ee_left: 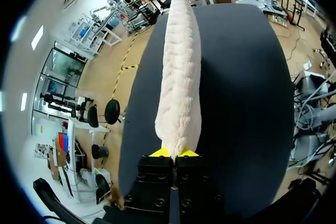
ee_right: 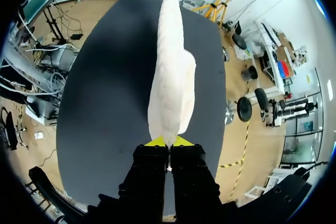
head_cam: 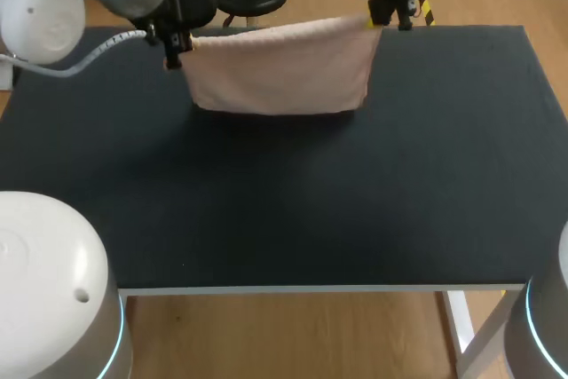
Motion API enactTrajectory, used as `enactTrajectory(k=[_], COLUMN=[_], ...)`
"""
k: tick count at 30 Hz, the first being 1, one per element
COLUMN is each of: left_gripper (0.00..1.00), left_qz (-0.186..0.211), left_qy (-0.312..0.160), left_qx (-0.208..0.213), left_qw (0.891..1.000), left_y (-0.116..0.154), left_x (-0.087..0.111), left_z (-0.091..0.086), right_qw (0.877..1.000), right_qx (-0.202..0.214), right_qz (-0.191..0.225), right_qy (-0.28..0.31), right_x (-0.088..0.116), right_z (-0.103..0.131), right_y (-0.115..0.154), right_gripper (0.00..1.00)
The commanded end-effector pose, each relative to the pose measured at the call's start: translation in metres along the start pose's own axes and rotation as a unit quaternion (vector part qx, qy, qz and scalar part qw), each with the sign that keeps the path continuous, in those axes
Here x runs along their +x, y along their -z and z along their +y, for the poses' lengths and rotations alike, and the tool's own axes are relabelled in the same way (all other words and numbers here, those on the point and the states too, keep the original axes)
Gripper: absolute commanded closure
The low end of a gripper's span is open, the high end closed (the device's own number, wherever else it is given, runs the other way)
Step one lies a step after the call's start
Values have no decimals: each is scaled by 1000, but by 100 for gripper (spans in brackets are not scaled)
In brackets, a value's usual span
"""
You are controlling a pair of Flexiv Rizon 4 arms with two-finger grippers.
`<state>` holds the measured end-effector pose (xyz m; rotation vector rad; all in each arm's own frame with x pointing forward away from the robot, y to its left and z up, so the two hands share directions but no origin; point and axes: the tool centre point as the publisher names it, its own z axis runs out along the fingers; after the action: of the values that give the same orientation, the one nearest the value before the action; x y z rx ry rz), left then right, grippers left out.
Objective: Fold the towel
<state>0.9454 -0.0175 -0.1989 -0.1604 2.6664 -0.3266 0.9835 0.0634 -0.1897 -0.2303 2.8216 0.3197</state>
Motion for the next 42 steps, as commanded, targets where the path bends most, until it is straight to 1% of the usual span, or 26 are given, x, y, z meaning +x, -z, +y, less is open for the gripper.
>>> enactTrajectory(k=[1, 3, 8, 9, 10, 11, 14, 19, 21, 25, 29, 35, 42], left_gripper=[100, 100, 100, 100, 100, 100, 100, 100, 100, 100, 100, 100, 100], left_qz=[30, 47, 84, 91, 93, 97, 103, 119, 122, 137, 144, 152, 150], left_qy=[4, 2, -5, -4, -7, 0, 4, 12, 10, 27, 24, 32, 47], left_qx=[4, -7, -7, -14, -17, -8, 0, -7, -14, -13, -24, -26, -29], left_qw=[1000, 999, 996, 996, 995, 995, 995, 993, 992, 990, 989, 988, 987], left_y=[-35, -51, -88, -95, -101, -106, -121, -148, -156, -173, -186, -204, -214], left_x=[-13, -15, -19, -20, -21, -23, -28, -36, -37, -40, -41, -45, -49], left_z=[3, 3, -2, -3, -4, -4, -2, 3, 4, 10, 10, 9, 12], right_qw=[1000, 999, 998, 998, 997, 997, 996, 994, 993, 990, 987, 984, 980], right_qx=[19, 24, 29, 32, 33, 33, 33, 32, 27, 32, 33, 28, 43], right_qz=[17, 26, 47, 49, 53, 56, 63, 79, 83, 91, 103, 116, 113], right_qy=[-9, -12, -29, -34, -37, -40, -49, -74, -80, -100, -116, -129, -155], right_x=[-8, -10, -18, -21, -23, -24, -30, -39, -44, -49, -51, -52, -55], right_z=[1, 0, -11, -13, -15, -16, -21, -30, -35, -44, -50, -49, -51], right_y=[-27, -40, -71, -77, -82, -86, -100, -122, -131, -147, -163, -182, -195], right_gripper=[100, 100, 100, 100, 100, 100, 100, 100, 100, 100, 100, 100, 100])
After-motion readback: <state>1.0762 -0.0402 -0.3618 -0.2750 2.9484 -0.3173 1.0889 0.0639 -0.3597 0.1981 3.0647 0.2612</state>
